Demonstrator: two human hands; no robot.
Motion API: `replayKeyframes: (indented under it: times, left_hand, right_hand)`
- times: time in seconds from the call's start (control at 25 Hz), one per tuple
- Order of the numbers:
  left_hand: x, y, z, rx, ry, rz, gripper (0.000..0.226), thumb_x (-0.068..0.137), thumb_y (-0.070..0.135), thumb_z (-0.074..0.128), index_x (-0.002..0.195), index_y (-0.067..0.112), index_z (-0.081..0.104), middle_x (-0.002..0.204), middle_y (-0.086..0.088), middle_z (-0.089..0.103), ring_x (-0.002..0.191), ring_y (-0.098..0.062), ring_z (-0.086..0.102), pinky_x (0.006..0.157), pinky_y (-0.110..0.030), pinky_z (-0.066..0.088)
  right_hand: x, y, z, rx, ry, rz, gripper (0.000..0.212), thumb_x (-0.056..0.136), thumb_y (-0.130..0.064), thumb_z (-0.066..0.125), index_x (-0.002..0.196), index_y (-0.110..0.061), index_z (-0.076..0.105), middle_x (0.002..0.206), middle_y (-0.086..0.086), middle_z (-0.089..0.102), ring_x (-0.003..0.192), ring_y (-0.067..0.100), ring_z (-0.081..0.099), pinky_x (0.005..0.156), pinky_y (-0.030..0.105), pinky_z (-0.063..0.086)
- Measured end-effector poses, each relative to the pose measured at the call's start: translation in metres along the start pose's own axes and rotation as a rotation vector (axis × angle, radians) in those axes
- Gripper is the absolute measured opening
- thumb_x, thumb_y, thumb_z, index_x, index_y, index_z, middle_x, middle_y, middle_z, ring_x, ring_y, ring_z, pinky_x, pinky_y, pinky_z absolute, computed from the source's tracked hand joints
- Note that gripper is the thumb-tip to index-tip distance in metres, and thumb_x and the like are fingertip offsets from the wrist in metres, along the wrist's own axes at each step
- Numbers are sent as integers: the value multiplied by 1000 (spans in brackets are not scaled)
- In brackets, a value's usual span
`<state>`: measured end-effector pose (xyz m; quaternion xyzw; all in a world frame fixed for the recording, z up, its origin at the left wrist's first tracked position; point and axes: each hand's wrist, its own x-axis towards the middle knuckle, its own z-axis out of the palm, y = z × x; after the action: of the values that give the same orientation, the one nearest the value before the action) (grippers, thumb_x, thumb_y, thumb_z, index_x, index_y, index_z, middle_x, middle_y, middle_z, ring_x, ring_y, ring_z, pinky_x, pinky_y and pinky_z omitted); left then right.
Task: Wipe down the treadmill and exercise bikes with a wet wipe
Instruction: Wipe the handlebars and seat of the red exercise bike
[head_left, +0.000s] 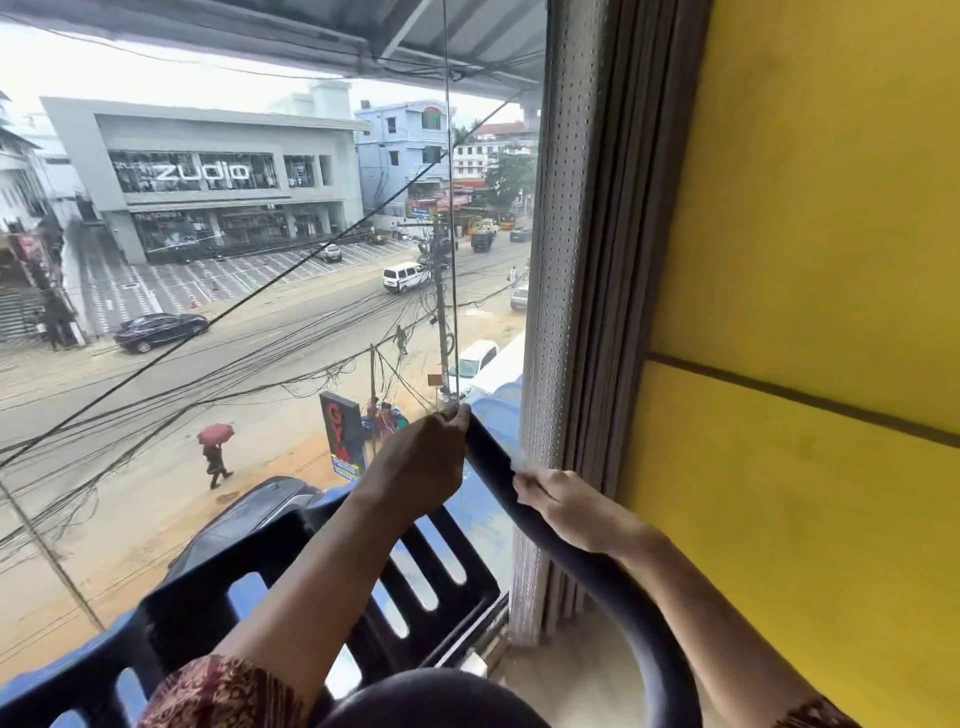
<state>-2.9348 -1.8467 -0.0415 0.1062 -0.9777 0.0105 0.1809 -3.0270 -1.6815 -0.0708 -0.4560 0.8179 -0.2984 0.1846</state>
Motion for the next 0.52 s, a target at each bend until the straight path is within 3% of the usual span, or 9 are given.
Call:
replayKeyframes:
  times: [0.04,0.08,0.12,0.16,0.2,0.24,0.32,0.4,0.52]
  left_hand:
    - [0,1,1,45,13,5,48,96,9,42,143,7,31,123,-3,54,98,-23,61,63,-20,36]
    - [-1,2,1,81,21,10,47,96,10,41,142,7,31,119,-2,53,95,-21,61,61,-19,33]
    - [0,4,2,96,27,18,45,97,10,40,141,6,31,117,-2,53,93,-20,61,60,-19,32]
    - [0,5,2,90,16,24,44,97,9,40,140,5,32,116,-3,53,93,-20,60,60,-20,33]
    - [0,5,2,69,-7,17,44,96,9,40,140,6,33,119,-4,52,97,-22,59,63,-21,37]
    - [0,5,2,31,-37,-6,46,95,9,40,140,7,34,125,-6,51,104,-25,58,71,-25,44]
    - [-3,6,2,-47,-88,-37,50,94,9,41,144,8,33,143,-13,42,125,-31,47,97,-39,44]
    - [-6,9,-1,9,-63,31,52,97,10,38,147,6,26,154,-14,26,141,-25,28,115,-32,25]
    - [-13,26,-7,13,-28,165,50,101,22,35,147,6,27,156,-11,20,146,-20,10,109,-20,-6]
  right_hand:
    - [-10,8,-9,-33,-96,68,32,103,-33,32,92,-3,39,82,-10,53,71,6,52,78,34,41]
    - [-16,9,-20,-52,-151,115,34,102,-37,33,78,-13,36,78,-7,50,68,11,48,74,38,40]
    - [-14,6,-27,-32,-156,135,34,101,-40,34,77,-18,43,74,-4,48,70,15,47,69,39,39]
    - [-7,-2,-31,38,-105,120,35,100,-42,34,94,-18,59,77,-3,51,76,17,51,70,36,41]
    - [5,-13,-29,115,-39,84,38,101,-41,33,116,-15,57,89,-4,57,89,18,55,77,34,44]
    - [18,-26,-24,167,8,42,43,102,-38,33,136,-14,45,104,-3,59,102,18,55,89,35,43]
    - [35,-42,1,137,84,-44,47,103,-32,34,146,-14,28,131,6,54,121,24,49,104,36,34]
    - [27,-37,17,3,166,-58,44,104,-27,31,144,-10,29,140,15,46,126,29,46,104,33,32]
    - [-11,-7,14,-53,101,46,40,104,-28,28,137,-8,39,135,16,50,121,27,50,102,32,36]
